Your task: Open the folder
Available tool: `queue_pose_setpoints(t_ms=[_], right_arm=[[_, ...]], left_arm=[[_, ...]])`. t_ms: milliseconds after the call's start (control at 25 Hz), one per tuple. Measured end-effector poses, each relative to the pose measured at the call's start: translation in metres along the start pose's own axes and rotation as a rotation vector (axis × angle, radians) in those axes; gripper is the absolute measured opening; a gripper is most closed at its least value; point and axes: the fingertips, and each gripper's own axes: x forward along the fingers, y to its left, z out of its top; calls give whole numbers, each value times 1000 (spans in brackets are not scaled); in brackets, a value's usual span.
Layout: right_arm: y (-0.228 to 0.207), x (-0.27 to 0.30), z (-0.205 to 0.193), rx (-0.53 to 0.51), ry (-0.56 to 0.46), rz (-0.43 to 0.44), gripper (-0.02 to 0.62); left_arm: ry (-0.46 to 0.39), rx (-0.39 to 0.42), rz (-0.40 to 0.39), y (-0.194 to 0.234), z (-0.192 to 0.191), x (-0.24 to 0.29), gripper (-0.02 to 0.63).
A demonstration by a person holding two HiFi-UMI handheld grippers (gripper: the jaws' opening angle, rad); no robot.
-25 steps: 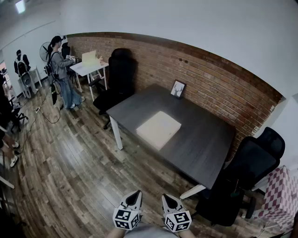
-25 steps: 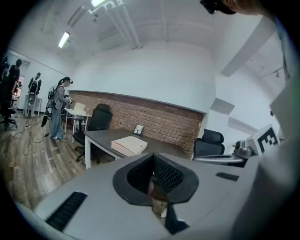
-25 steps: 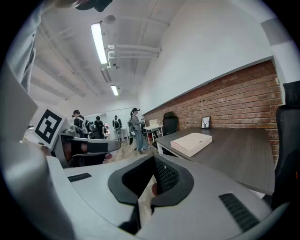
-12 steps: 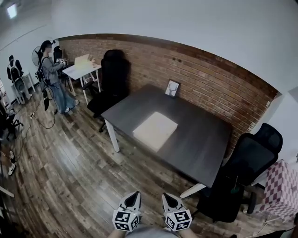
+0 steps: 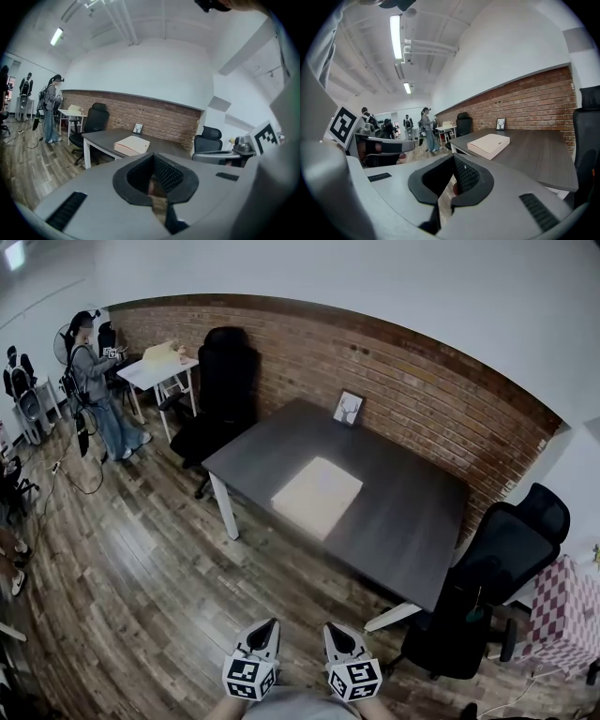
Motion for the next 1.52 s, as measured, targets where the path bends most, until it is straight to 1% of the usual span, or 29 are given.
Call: queue_pose_setpoints(t_ms=[200,520,680,1000,1280,1520], right_arm=[[9,18,5,7,-9,-51,-4],[22,36,5,19,-16,-104,-3],[32,44,3,12,6,-96,-3],[45,64,5,3,16,-65,-3],[33,85,10,11,22,-59,-3],[11,112,20,23,11,-54,-3]], left_arm=[[8,15,-26,25,5,-2,2],[5,21,-39,58,9,-5,2],[-2,8,-29,70,13,-9,2],[17,-14,-9,86,4,-11,2],[24,-10,4,97,12,6,2],[32,5,3,102,23,39,2]])
